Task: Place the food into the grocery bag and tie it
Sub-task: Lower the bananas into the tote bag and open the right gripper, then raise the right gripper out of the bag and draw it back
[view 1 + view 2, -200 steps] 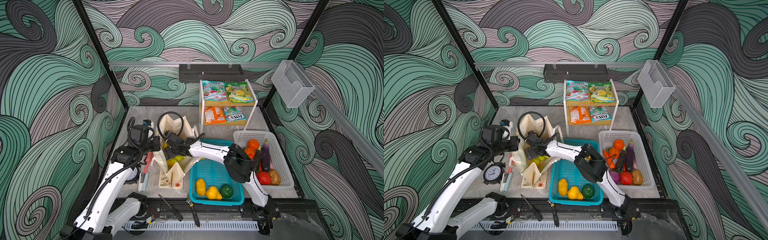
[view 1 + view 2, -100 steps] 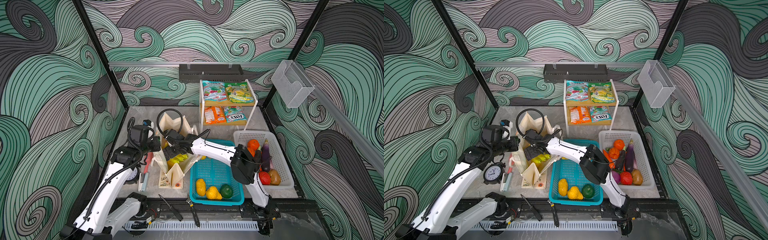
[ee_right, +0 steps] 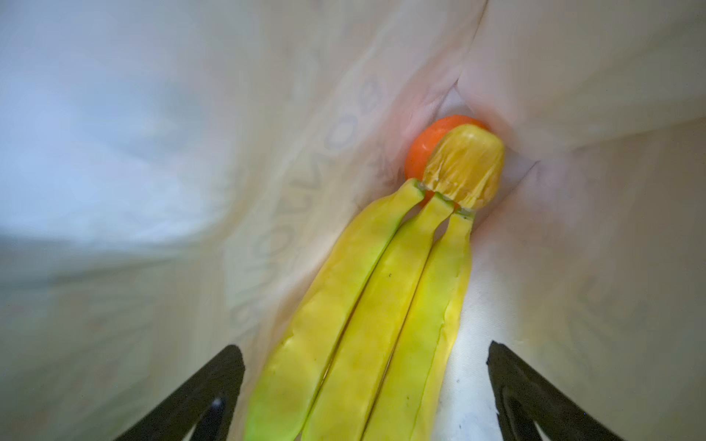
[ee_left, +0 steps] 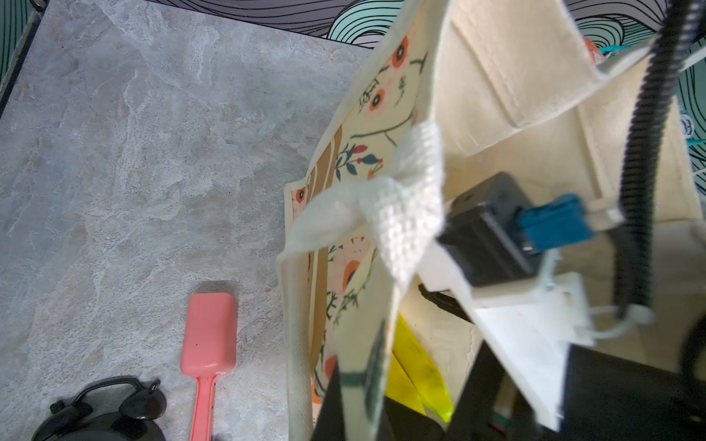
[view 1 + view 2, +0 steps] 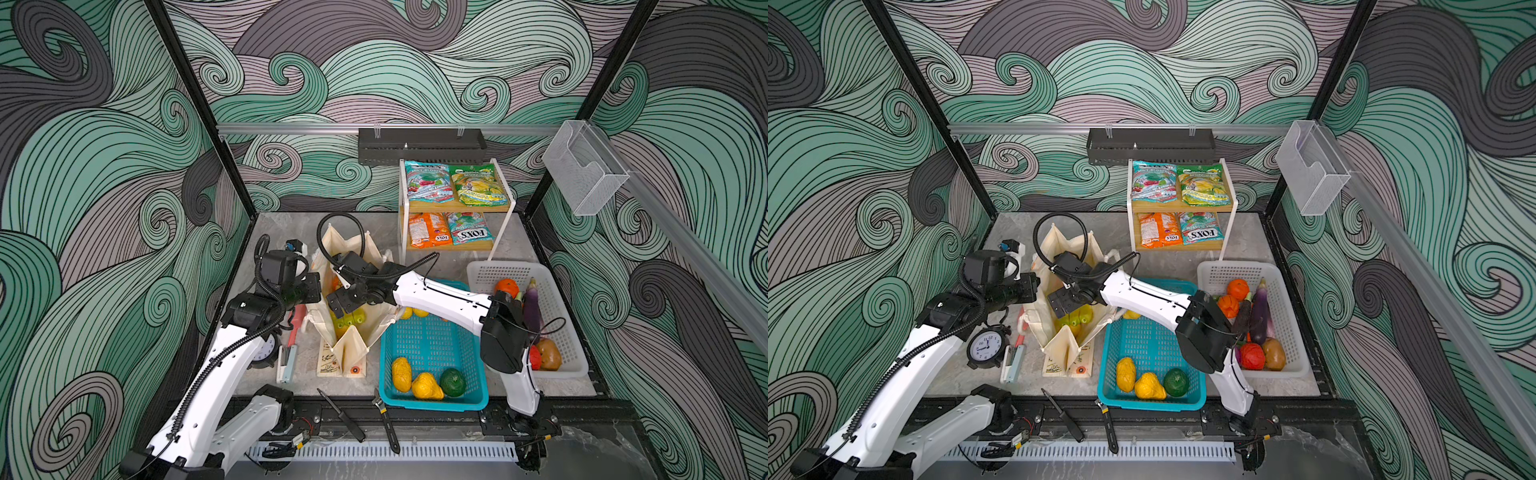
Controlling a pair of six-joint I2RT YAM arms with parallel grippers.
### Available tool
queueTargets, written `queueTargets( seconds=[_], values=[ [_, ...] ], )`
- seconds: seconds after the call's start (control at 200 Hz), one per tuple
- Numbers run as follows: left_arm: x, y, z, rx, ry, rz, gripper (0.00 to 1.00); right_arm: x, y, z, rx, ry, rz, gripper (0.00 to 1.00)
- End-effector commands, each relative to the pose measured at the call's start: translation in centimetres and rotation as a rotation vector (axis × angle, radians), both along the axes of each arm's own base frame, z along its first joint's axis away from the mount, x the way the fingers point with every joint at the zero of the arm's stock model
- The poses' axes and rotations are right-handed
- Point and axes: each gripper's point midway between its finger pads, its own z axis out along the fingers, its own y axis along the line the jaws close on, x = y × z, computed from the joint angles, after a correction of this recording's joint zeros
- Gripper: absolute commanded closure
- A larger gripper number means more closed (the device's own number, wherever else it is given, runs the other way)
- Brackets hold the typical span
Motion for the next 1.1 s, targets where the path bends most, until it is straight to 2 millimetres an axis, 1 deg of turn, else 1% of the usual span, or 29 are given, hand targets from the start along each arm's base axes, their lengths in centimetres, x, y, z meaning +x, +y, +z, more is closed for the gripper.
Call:
queueTargets(
  seconds=[0.0,0.05,0.115,0.19,0.31,0.355,0.395,0.44,0.465,0.52,0.58,0.62,0.655,0.721,0.796,0.881,0.926,1.011,1.096],
  values=[
    [0.0,0.0,1.3,-0.017,-0.032,0.005,1.00,0.4,-0.9,5.1,0.099,-0.050,0.002,0.00],
    [0.0,0.0,1.2,-0.018,-0.031,0.003,1.00,0.5,-1.0,5.9,0.130,-0.044,0.006,0.01],
    [0.0,-0.1,1.2,-0.019,-0.030,0.001,1.00,0.7,-1.2,6.4,0.149,-0.031,0.006,0.00],
    [0.0,-0.1,1.2,-0.019,-0.031,0.001,1.00,1.0,-1.4,6.0,0.143,-0.034,0.004,0.00],
    [0.0,-0.1,1.2,-0.021,-0.030,-0.002,1.00,1.2,-1.3,4.9,0.131,-0.008,0.001,0.00],
    [0.0,-0.2,1.2,-0.021,-0.029,-0.004,1.00,1.1,-1.3,5.0,0.136,-0.006,0.002,0.00],
    [0.0,-0.2,1.2,-0.022,-0.029,-0.004,1.00,1.1,-1.5,5.5,0.142,-0.018,-0.006,0.00],
    [0.0,-0.2,1.2,-0.022,-0.030,-0.004,1.00,1.3,-2.0,6.6,0.151,-0.044,-0.024,0.00],
    [0.0,-0.1,1.2,-0.023,-0.031,-0.003,1.00,1.2,-2.4,7.7,0.165,-0.063,-0.030,0.00],
    [0.0,-0.2,1.2,-0.023,-0.029,-0.002,1.00,1.0,-3.0,10.2,0.208,-0.101,-0.028,0.00],
    [0.0,-0.2,1.1,-0.025,-0.027,-0.006,1.00,0.1,-3.7,13.6,0.273,-0.133,-0.011,0.00],
    [0.0,-0.3,1.1,-0.027,-0.025,-0.006,1.00,-0.4,-4.3,15.4,0.301,-0.150,-0.003,0.01],
    [0.1,-0.3,1.1,-0.027,-0.024,-0.007,1.00,-0.9,-5.0,16.7,0.323,-0.164,-0.004,0.01],
    [0.1,-0.3,1.1,-0.027,-0.025,-0.006,1.00,-1.3,-6.8,17.8,0.331,-0.196,-0.030,0.01],
    [0.1,-0.2,1.0,-0.025,-0.023,-0.003,1.00,-1.2,-9.5,17.6,0.296,-0.237,-0.097,0.03],
    [0.2,-0.3,1.1,-0.027,-0.026,-0.003,1.00,-0.8,-13.1,16.0,0.234,-0.241,-0.204,0.03],
    [0.2,-0.3,1.1,-0.028,-0.026,-0.001,1.00,-0.8,-14.4,14.9,0.209,-0.215,-0.241,0.02],
    [0.4,-0.3,1.1,-0.027,-0.024,0.002,1.00,-1.4,-15.5,12.4,0.157,-0.155,-0.250,0.03],
    [0.5,-0.3,1.1,-0.030,-0.022,0.009,1.00,-2.3,-15.5,9.7,0.132,-0.087,-0.248,0.07]
  ],
)
